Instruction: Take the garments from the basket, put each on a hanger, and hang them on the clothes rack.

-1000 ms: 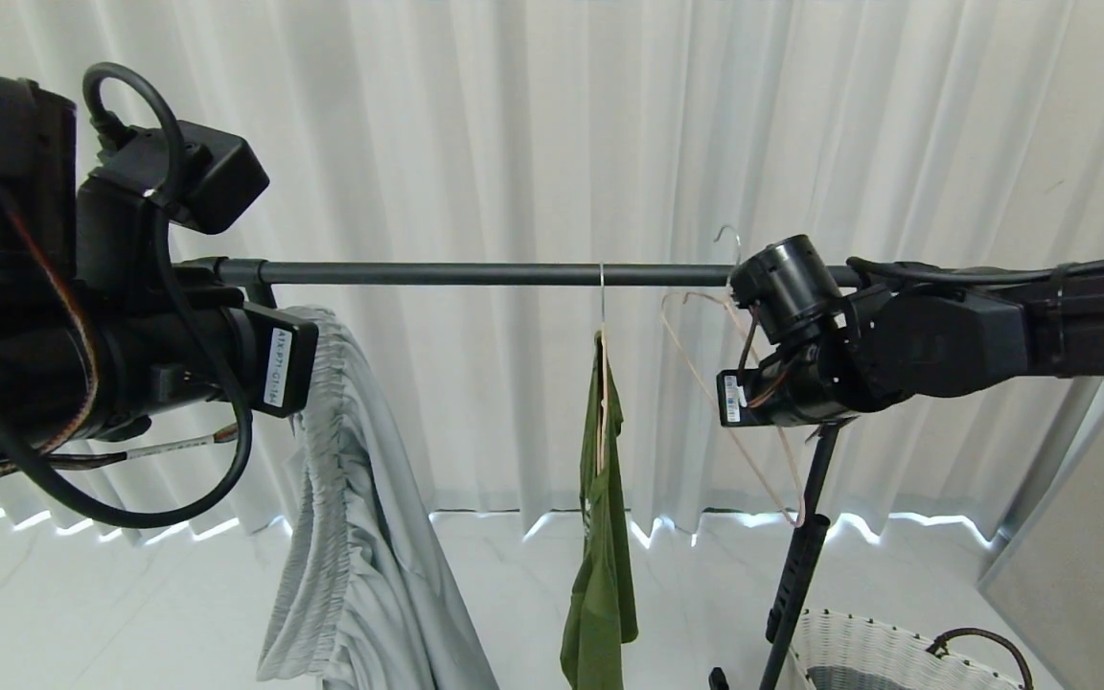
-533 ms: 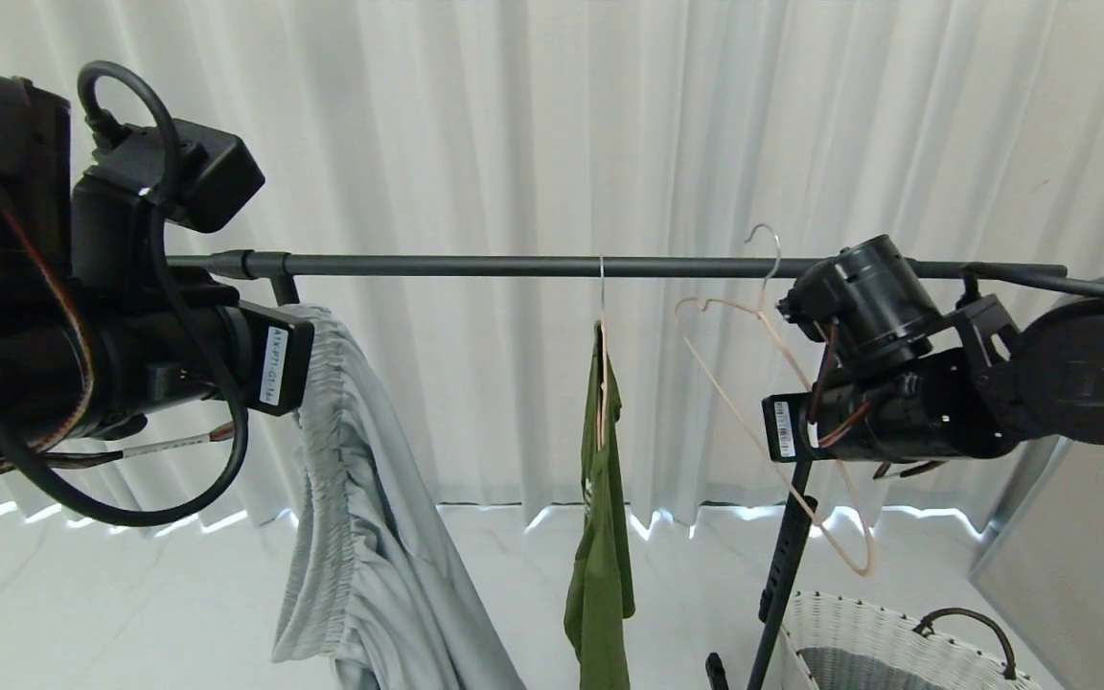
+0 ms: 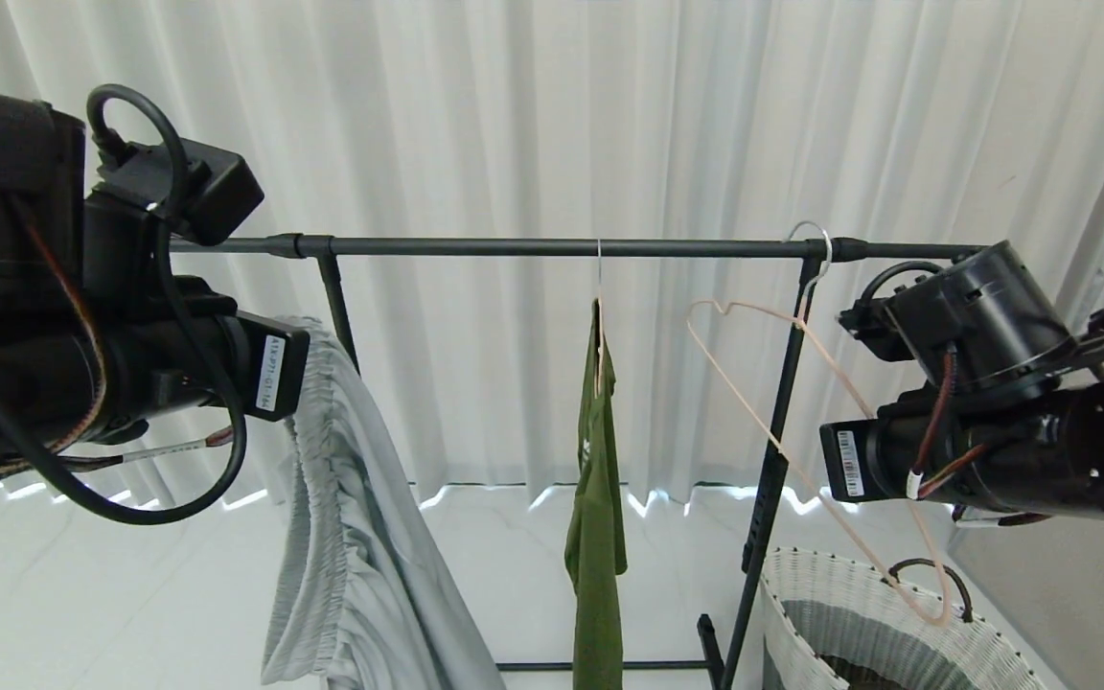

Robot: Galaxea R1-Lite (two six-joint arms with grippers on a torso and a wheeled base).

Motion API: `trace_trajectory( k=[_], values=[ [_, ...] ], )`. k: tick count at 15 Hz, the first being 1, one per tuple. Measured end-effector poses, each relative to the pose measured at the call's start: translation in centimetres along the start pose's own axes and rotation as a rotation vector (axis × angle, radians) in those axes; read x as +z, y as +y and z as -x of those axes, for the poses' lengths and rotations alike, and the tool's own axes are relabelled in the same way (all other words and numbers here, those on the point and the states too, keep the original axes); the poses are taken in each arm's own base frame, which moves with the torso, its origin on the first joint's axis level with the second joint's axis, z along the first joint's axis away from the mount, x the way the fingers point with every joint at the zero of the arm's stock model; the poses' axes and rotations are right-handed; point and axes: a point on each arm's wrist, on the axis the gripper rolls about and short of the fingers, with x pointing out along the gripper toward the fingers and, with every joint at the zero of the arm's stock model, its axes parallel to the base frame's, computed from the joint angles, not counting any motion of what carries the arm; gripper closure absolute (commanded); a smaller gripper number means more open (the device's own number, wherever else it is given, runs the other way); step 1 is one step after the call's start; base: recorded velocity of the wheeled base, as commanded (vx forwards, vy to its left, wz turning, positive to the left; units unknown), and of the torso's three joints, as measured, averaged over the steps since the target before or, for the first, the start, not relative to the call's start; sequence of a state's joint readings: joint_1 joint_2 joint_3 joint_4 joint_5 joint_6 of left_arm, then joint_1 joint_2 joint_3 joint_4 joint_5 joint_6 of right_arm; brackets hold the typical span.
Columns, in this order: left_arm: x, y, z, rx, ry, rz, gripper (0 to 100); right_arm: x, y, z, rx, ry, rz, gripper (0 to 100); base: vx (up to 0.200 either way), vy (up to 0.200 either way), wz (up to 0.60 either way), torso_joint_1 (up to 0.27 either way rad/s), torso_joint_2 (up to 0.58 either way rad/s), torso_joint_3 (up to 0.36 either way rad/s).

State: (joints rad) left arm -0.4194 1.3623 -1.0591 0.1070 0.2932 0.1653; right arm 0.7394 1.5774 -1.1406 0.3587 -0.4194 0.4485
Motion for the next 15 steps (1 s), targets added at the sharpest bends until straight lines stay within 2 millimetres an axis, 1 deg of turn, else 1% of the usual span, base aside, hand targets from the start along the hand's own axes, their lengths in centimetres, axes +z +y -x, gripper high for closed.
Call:
trace_trajectory(
  k=[4,6,8,10,12,15],
  values=[
    [-0.4,-0.3,-0.4,-0.008,0.022,-0.009,100,-1.7,0.4,2.5,0.079,-0.010,0.047,100,0.000,0.000,0.00,0.000,0.00,0.000],
    [-0.6,-0.7,-1.0,-0.005,0.042,-0.020,100,-2.8,0.6,3.7,0.126,-0.017,0.075,100,0.000,0.000,0.00,0.000,0.00,0.000],
    [-0.6,-1.2,-1.8,0.049,0.069,-0.037,100,-4.2,0.4,5.0,0.181,-0.006,0.113,100,0.000,0.000,0.00,0.000,0.00,0.000],
    [-0.6,-2.0,-3.0,0.135,0.106,-0.056,100,-5.8,0.1,6.5,0.271,0.007,0.167,100,0.000,0.000,0.00,0.000,0.00,0.000],
    [0.3,-2.9,-4.4,0.147,0.107,-0.062,100,-7.2,-0.1,7.6,0.379,-0.028,0.222,100,0.000,0.000,0.00,0.000,0.00,0.000],
    [2.2,-3.8,-6.3,0.143,0.077,-0.043,100,-8.5,-0.2,8.2,0.501,-0.088,0.274,100,0.000,0.000,0.00,0.000,0.00,0.000]
  ],
)
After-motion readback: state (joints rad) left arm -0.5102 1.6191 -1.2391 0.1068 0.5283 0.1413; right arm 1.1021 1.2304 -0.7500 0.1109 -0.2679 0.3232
